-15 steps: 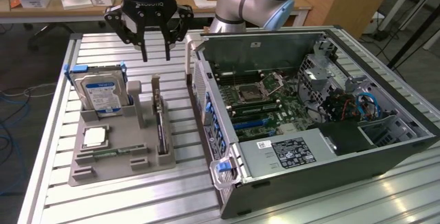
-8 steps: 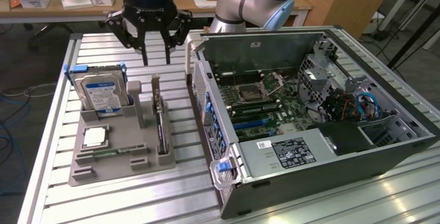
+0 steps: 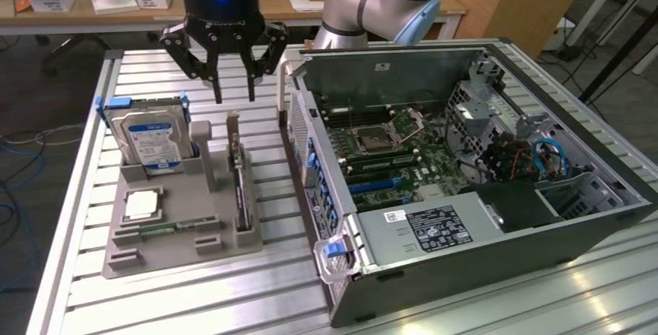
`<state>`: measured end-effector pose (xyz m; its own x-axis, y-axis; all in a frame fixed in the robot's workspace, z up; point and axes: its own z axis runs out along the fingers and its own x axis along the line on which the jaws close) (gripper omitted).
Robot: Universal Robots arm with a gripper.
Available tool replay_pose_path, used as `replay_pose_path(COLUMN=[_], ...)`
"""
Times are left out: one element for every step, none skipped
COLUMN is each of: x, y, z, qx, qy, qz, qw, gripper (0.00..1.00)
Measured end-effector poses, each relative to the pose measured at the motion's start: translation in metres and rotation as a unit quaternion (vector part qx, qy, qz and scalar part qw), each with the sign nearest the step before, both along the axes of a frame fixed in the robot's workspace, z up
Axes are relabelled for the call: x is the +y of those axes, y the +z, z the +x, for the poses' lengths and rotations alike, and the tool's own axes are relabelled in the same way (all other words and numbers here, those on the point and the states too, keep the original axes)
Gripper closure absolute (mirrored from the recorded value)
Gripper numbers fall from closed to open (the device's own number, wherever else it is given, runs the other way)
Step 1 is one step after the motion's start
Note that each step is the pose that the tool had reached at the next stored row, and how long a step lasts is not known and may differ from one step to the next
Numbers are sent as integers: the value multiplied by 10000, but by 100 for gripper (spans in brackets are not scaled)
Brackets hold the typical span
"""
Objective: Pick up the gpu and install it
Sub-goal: 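Pick up the gpu and move the gpu toward the slot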
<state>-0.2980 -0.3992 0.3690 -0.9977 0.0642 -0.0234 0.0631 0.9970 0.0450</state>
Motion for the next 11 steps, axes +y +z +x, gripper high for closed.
replay_pose_path(x=[0,0,0,0,-1,-1,-1,-2,-2,-2,-1], y=[-14,-28,-40,-49,-57,-68,-83,-99,-113,-124,-135], z=[0,0,0,0,0,0,-1,-3,-3,-3,-4], qx=[0,0,0,0,0,0,1,0,0,0,0], qy=[0,1,0,1,0,0,0,1,2,1,1], qz=[0,1,0,0,0,0,0,0,0,0,0], qw=[10000,10000,10000,10000,10000,10000,10000,10000,10000,10000,10000], gripper=[53,53,53,53,53,53,53,53,53,53,53])
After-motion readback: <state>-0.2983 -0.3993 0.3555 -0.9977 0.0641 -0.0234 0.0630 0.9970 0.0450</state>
